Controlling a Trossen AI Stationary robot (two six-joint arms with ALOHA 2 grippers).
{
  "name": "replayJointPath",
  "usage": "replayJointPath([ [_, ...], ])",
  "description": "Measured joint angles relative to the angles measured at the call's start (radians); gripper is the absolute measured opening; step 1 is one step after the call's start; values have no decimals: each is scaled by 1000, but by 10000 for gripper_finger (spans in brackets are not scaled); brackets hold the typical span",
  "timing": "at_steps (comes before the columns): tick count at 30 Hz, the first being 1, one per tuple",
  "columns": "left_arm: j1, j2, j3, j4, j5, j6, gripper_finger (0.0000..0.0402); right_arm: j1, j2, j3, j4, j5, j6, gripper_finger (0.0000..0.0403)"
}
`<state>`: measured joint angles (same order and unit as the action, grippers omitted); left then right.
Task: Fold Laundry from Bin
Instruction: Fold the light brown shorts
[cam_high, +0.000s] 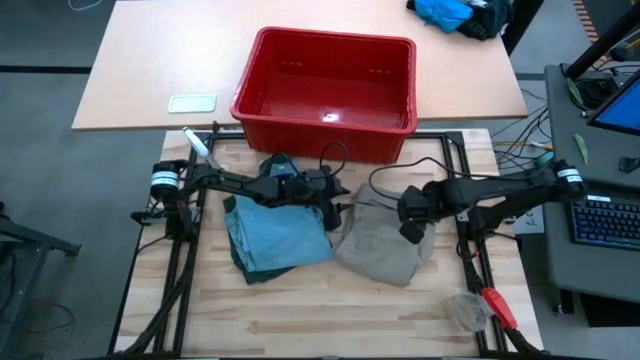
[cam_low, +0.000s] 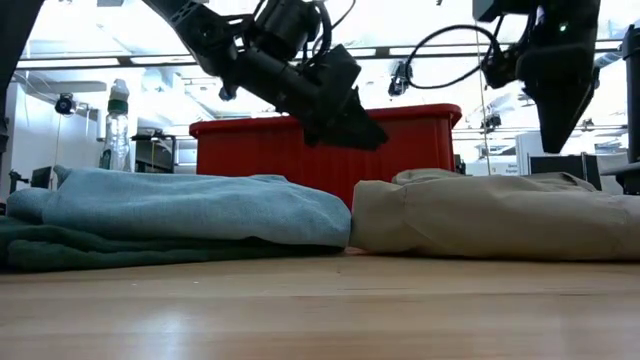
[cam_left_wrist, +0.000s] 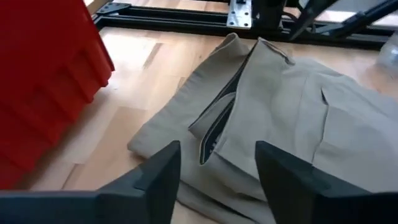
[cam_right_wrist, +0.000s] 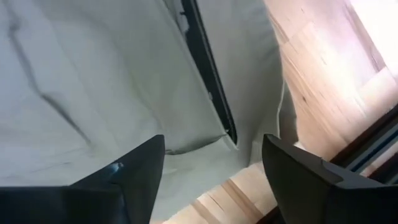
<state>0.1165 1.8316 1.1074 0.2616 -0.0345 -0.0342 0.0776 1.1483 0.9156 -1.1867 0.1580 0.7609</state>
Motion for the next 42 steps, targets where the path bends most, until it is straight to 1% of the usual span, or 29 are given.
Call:
replayJointPath([
  [4,-2,2,-5,1,8,17,218,-29,12,-28,1,0,-12,271],
  [7,-1,33,-6,49,69,18,231,-43,12,-62,15,0,-35,274],
  [9,-1,68,-5,115,97,17,233,-47,12,-77,26,-1,-39,272],
  [13,4,132,33,129,101,-4,231,-48,12,-95,43,-2,-40,264],
  [19,7,236,117,113,100,-31,228,-48,13,-134,116,-19,-45,258],
  [23,8,258,163,53,96,-27,223,-48,13,-145,131,-15,-47,251],
  [25,8,257,172,34,93,-13,210,-48,10,-145,132,3,-47,235],
  [28,8,248,170,26,75,2,170,-48,4,-145,132,7,-54,191],
  [31,12,240,168,24,70,15,113,-48,2,-145,132,2,-56,130],
  [35,13,239,170,10,70,26,25,-47,2,-146,149,-1,-66,43],
  [36,14,238,174,11,70,26,14,-47,2,-147,154,-1,-69,26],
  [37,15,235,175,17,70,25,10,-48,2,-147,155,0,-71,19],
  [40,16,221,175,41,52,39,19,-47,2,-147,152,-1,-78,13],
  [42,18,212,175,51,46,60,17,-47,2,-147,147,-1,-76,10],
])
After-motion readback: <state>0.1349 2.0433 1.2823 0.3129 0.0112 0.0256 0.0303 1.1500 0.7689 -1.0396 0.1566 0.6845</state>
